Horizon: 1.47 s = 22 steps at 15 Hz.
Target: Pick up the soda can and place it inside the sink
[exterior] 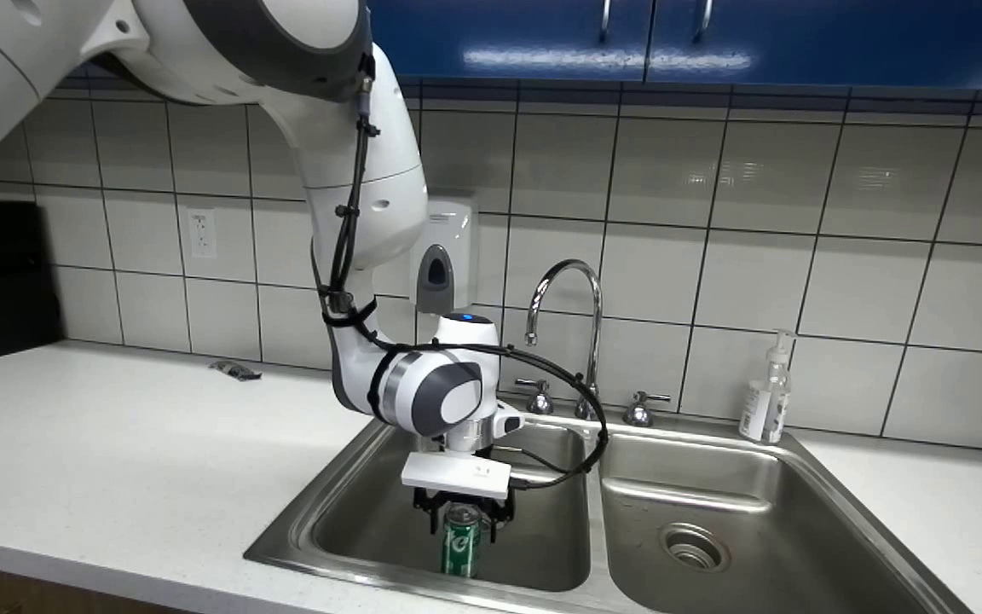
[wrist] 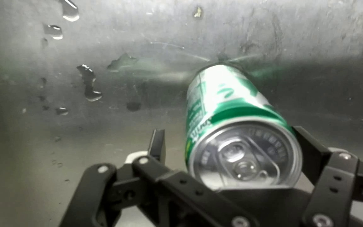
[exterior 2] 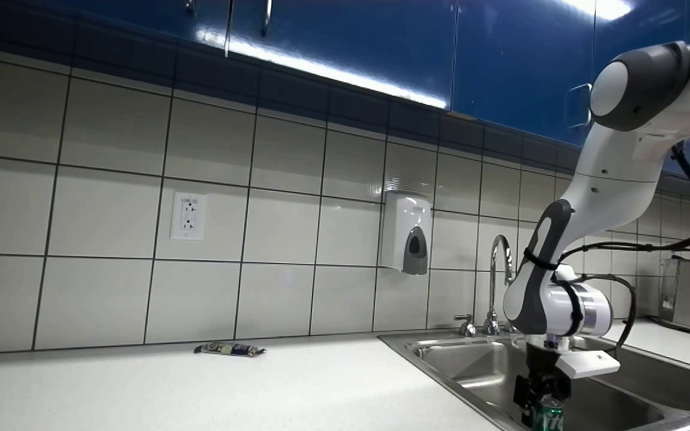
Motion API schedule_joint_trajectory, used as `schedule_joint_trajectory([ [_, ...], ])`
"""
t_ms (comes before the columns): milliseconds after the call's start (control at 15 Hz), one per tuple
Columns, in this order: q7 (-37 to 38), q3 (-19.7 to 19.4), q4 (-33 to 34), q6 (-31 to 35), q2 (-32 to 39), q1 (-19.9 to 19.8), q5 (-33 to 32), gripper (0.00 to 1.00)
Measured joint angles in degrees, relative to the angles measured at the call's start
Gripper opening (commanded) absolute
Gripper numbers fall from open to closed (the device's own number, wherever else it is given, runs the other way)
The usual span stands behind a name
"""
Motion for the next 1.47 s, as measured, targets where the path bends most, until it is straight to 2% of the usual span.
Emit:
schedule_joint_trajectory([
  [400,0.00,1.00,-0.91,-0.04,-4.46,0.00,-0.11,1.00],
  [1000,-0.34,3.08,-7.15,-1.47,-17.56,0.36,0.32,1.00],
  [1200,-0.34,2.94,-10.01,-4.61,-22.85,1.74,0.86,1.00],
  [1467,-0.26,1.84,-13.92,-9.60,-29.96,5.75,1.87,1.00],
])
